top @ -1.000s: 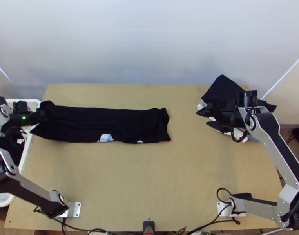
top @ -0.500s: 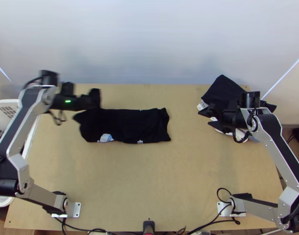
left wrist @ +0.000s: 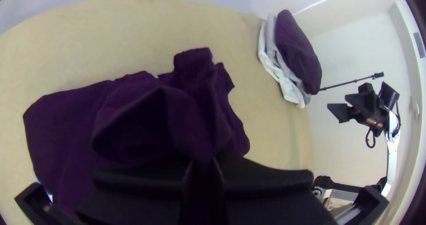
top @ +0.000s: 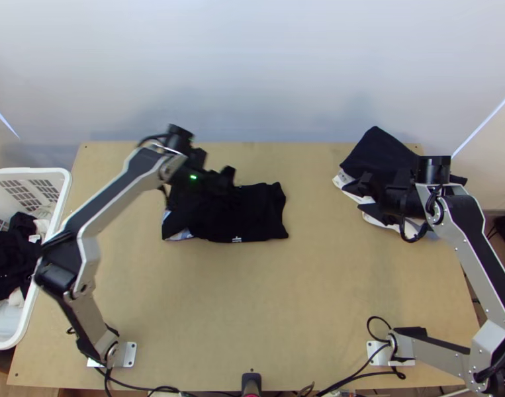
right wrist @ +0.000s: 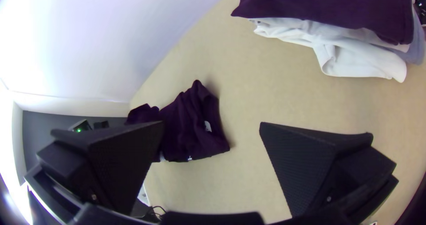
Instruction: Fold the t-shirt
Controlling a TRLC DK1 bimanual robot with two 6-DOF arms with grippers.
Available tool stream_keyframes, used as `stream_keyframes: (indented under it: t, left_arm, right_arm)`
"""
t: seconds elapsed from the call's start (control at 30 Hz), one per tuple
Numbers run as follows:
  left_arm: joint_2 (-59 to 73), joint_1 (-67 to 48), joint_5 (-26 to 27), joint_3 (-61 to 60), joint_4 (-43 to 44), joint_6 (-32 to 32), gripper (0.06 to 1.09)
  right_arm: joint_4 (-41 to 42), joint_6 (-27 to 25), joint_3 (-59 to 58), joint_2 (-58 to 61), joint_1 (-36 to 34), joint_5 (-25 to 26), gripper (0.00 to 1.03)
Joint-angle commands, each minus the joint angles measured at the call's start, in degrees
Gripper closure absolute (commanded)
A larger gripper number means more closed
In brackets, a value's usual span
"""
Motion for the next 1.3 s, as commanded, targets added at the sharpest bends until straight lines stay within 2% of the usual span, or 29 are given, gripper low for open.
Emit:
stream_keyframes:
  t: [0.0,0.03,0.07,0.1,0.13,0.3,0.57,0.73,0.9,1.07,1.17,1.27]
  left_arm:
    - [7.11,-6.99,-1.16,3.53,2.06,-1.5,0.99]
    - [7.9,-7.95,-1.16,4.23,1.88,-1.5,0.75]
    - [8.34,-8.92,-1.16,4.94,1.62,-1.06,0.44]
    - [8.51,-9.71,-1.16,6.08,1.8,-0.98,0.19]
    - [8.69,-10.68,-1.16,7.4,2.32,-1.06,0.09]
    - [7.37,-13.4,-1.16,11.71,3.2,-2.12,0.09]
    - [2.36,-10.68,-1.16,10.65,5.75,-3.17,0.09]
    - [-1.86,-6.11,-1.16,7.49,5.84,-3.09,0.09]
    - [-6.43,-2.94,-1.24,3.53,6.1,-2.91,0.1]
    - [-9.24,-0.83,-1.24,0.72,6.1,-2.38,0.1]
    - [-9.94,-0.22,-1.24,-0.07,6.1,-2.38,0.1]
    - [-10.29,0.22,-1.24,-0.34,6.1,-2.47,0.09]
  right_arm:
    - [0.01,0.27,-0.38,-0.47,-0.66,0.03,0.04]
    - [0.01,0.36,-0.56,-0.56,-0.57,0.03,0.04]
    - [0.01,0.36,-0.82,-0.65,-0.57,0.03,0.04]
    - [0.01,0.36,-1.18,-0.74,-0.3,0.03,0.04]
    - [0.01,0.36,-1.62,-0.74,0.05,0.03,0.04]
    - [0.72,0.62,-4.87,-0.03,3.74,0.03,0.04]
    - [11.7,-0.26,-8.73,7.44,10.33,0.03,0.04]
    - [13.81,-3.07,-2.49,18.6,15.87,0.03,0.04]
    - [13.81,-8.87,5.15,27.3,17.54,-1.29,0.04]
    - [13.46,-7.37,12.1,34.68,17.27,-7.7,0.03]
    - [11.35,-6.32,16.93,34.95,20.79,-7.0,0.04]
    - [5.9,-7.02,22.99,35.3,23.95,0.29,0.04]
